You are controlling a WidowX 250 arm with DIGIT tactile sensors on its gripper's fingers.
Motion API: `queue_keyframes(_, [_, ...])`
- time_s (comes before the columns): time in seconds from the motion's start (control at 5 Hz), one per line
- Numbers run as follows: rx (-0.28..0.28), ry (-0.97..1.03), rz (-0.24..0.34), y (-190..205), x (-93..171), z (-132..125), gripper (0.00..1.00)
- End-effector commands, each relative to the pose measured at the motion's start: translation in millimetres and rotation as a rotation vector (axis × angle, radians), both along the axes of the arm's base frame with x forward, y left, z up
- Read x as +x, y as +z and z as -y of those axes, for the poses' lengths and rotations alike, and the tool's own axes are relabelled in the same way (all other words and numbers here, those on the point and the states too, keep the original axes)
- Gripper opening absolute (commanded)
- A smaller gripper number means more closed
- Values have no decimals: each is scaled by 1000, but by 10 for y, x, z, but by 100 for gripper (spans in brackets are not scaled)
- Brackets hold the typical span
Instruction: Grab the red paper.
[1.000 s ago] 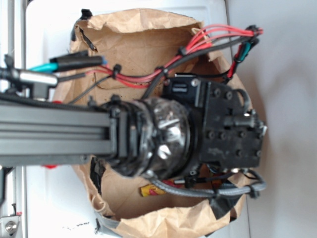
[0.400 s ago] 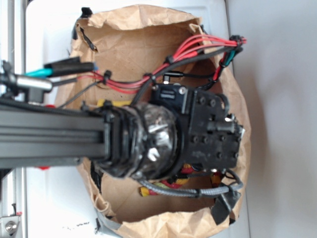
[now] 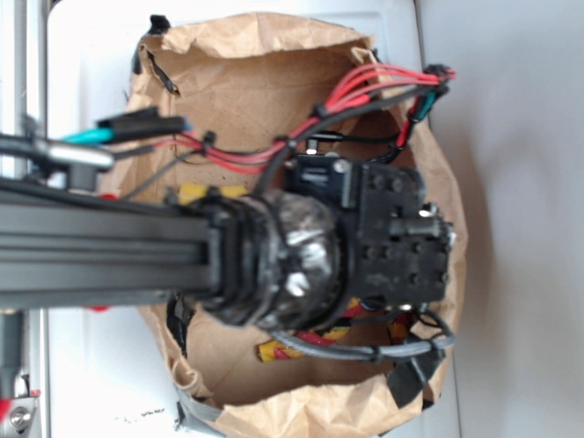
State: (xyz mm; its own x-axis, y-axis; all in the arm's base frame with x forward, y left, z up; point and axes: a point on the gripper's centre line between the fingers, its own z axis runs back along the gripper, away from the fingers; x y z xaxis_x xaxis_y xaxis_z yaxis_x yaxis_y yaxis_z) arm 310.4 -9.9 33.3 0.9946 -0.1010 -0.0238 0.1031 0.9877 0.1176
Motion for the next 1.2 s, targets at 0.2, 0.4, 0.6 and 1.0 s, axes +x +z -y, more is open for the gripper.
queue_keyframes(0.2, [-12,-5,61,185,-16,113,0])
queue_keyframes(0.4, [-29,12,85,326,-126,61,0])
queue_keyframes(0.6, [-59,30,121,557,-257,29,0])
queue_keyframes(1.0, [-79,84,210,957,-406,-73,0])
